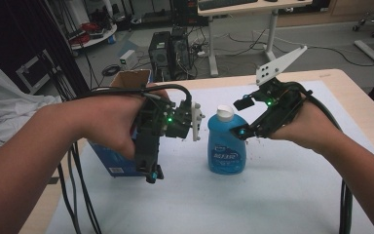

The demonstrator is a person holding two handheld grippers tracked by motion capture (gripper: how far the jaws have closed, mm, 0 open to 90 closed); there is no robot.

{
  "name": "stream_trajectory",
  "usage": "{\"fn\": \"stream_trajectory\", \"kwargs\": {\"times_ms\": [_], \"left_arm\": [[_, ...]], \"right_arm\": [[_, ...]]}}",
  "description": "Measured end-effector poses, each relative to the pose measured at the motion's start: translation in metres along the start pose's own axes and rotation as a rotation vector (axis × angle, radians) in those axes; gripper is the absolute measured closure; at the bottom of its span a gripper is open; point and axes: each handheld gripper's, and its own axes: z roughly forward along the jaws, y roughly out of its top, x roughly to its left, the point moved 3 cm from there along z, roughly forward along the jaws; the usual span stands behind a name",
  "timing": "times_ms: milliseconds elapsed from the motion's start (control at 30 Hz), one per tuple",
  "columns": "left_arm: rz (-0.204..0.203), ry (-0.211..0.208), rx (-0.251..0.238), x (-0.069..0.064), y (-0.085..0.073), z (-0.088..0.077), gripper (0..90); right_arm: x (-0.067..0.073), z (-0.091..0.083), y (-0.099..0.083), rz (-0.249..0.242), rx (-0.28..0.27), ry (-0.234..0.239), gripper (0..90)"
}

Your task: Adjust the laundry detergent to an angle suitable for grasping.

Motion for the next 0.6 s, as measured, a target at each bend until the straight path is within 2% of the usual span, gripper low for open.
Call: {"fn": "stream_trajectory", "kwargs": {"times_ms": [67, 100, 133, 367, 433, 600], "left_arm": [[0.002, 0.0, 0.002, -0.001, 0.001, 0.0, 1.7], [0.0, 0.001, 0.0, -0.001, 0.001, 0.0, 1.7], [0.0, 0.001, -0.001, -0.001, 0.001, 0.0, 1.7], [0.002, 0.004, 0.002, -0.002, 0.002, -0.002, 1.7], [0.0, 0.007, -0.001, -0.002, 0.002, -0.003, 1.7], [0.003, 0.01, -0.003, -0.002, 0.003, -0.004, 1.7]], "right_arm": [[-0.001, -0.002, 0.0, -0.001, -0.004, -0.015, 7.9], [-0.001, -0.004, 0.0, -0.004, -0.008, -0.023, 2.6], [-0.001, -0.004, 0.0, 0.002, -0.007, -0.035, 2.3], [-0.003, -0.016, 0.0, 0.021, -0.01, -0.039, 1.4], [-0.003, -0.02, 0.001, 0.049, -0.002, -0.017, 1.5], [-0.003, -0.031, 0.001, 0.055, 0.011, -0.019, 1.5]]}}
